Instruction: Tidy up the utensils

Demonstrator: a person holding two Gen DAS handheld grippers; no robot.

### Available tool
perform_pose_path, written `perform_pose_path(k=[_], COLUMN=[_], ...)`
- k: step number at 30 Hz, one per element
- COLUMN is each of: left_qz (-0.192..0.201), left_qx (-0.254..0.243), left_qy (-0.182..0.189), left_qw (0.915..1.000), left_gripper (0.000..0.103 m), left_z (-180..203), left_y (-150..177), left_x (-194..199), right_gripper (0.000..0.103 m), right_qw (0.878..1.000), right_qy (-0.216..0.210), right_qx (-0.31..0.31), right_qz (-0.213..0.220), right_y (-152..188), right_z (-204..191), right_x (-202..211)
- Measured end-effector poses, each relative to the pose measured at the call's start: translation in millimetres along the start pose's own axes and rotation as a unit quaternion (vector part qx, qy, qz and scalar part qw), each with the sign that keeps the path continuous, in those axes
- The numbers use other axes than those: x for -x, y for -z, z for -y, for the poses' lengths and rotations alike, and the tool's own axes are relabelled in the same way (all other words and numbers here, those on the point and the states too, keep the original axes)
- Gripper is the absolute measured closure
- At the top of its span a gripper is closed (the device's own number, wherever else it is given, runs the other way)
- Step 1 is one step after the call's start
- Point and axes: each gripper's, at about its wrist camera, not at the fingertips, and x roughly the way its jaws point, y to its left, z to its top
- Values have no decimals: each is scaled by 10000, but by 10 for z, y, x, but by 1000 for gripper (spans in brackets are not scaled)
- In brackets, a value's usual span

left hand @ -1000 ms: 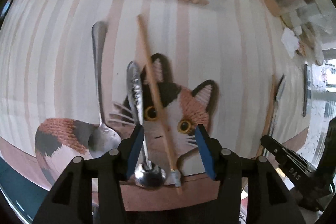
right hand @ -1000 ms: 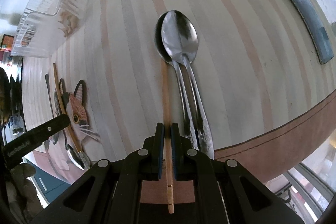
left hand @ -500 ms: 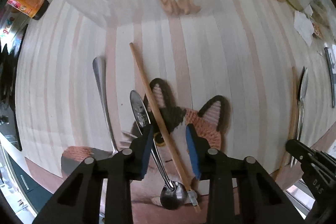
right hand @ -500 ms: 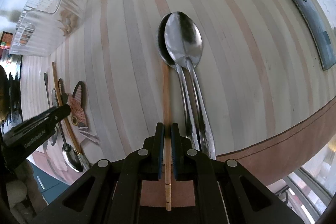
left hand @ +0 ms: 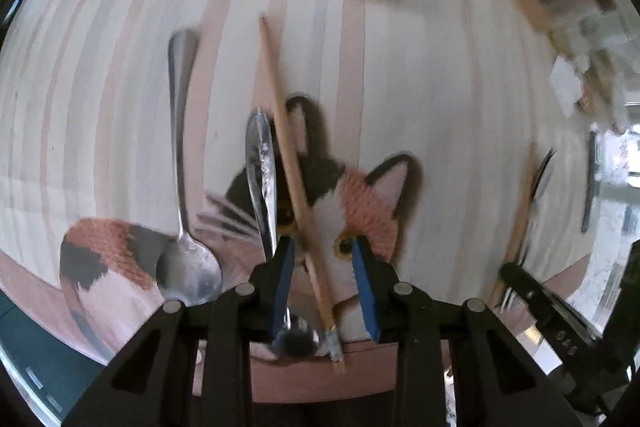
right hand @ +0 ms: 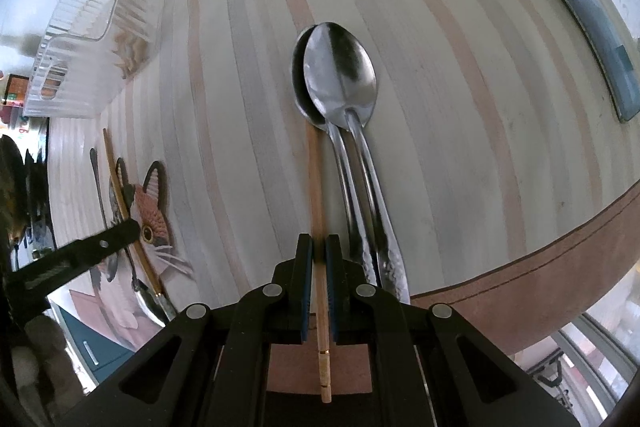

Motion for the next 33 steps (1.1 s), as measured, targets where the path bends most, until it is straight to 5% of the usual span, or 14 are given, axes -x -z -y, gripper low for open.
perform_pose_path(k=[6, 10, 17, 33], left_qz=[26, 275, 413, 309], left_qx=[-289, -972, -1500, -1663], left_qy=[-435, -857, -963, -1195], left_qw=[9986, 9912, 9831, 9783], left_gripper=[77, 99, 99, 94], left_z=[175, 589, 1015, 881], left_y=[-46, -67, -23, 290], left_x=[3, -54, -86, -151], right_gripper=[96, 96, 96, 96], right_qw=[10000, 9999, 9990, 9924], right_qy=[-2, 66, 320, 908], right_qx=[38, 115, 315, 831], right_qz=[5, 17, 64, 55], right_y=[6, -8, -52, -16], right_z=[4, -10, -111, -395], right_x=[21, 47, 50, -21])
